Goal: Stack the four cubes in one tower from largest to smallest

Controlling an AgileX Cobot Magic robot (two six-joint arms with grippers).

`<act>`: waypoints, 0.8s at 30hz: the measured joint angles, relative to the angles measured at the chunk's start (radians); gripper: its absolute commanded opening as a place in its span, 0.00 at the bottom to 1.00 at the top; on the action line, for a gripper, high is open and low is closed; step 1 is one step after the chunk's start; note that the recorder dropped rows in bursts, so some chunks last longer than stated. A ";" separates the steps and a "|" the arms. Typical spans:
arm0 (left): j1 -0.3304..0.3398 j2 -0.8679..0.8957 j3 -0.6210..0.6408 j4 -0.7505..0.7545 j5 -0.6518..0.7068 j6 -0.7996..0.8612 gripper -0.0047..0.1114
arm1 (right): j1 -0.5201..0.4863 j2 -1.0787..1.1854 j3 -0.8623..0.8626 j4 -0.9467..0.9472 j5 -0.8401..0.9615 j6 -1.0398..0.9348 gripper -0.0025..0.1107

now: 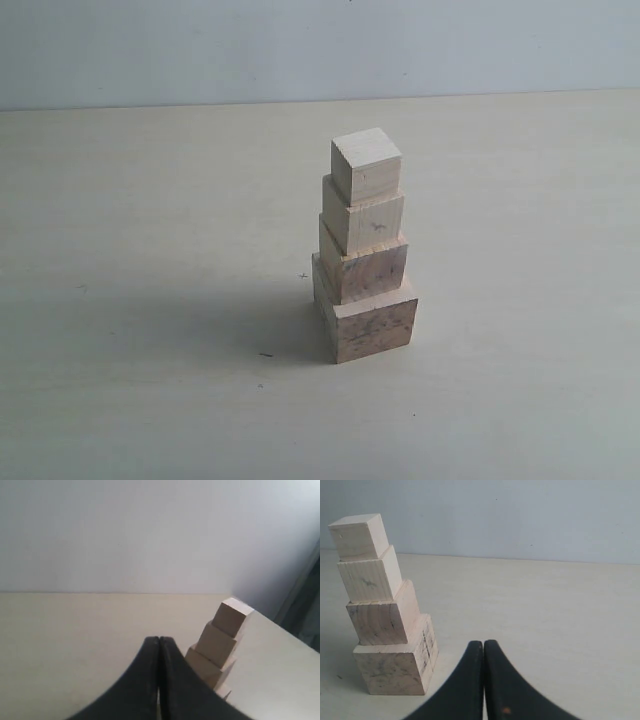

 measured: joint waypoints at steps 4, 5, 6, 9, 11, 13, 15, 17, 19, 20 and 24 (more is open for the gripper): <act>0.000 -0.056 0.013 0.822 -0.008 -0.801 0.04 | 0.000 0.000 0.000 0.000 0.000 0.000 0.02; 0.000 -0.076 0.037 0.901 -0.028 -0.863 0.04 | 0.000 0.000 0.000 0.000 0.000 0.000 0.02; 0.005 -0.107 0.076 0.943 -0.054 -0.896 0.04 | 0.000 0.000 0.000 0.000 0.000 0.000 0.02; 0.010 -0.222 0.164 1.017 -0.070 -0.929 0.04 | 0.000 0.000 0.000 0.000 0.000 0.000 0.02; 0.010 -0.259 0.172 1.049 -0.060 -0.943 0.04 | 0.000 0.000 0.000 0.000 0.000 0.000 0.02; 0.010 -0.268 0.174 1.079 -0.040 -0.986 0.04 | 0.000 0.000 0.000 0.000 0.000 0.000 0.02; 0.010 -0.269 0.175 1.117 -0.013 -1.035 0.04 | 0.000 0.000 0.000 0.000 0.000 0.000 0.02; 0.010 -0.269 0.175 1.145 0.010 -1.060 0.04 | 0.000 0.000 0.000 0.000 0.000 0.000 0.02; 0.010 -0.269 0.175 1.157 0.024 -1.070 0.04 | 0.000 0.000 0.000 0.000 0.000 0.000 0.02; 0.010 -0.269 0.175 1.163 0.028 -1.070 0.04 | 0.000 0.000 0.000 0.000 0.000 0.000 0.02; 0.010 -0.269 0.175 1.172 0.053 -1.060 0.04 | 0.000 0.000 0.000 0.000 0.000 0.000 0.02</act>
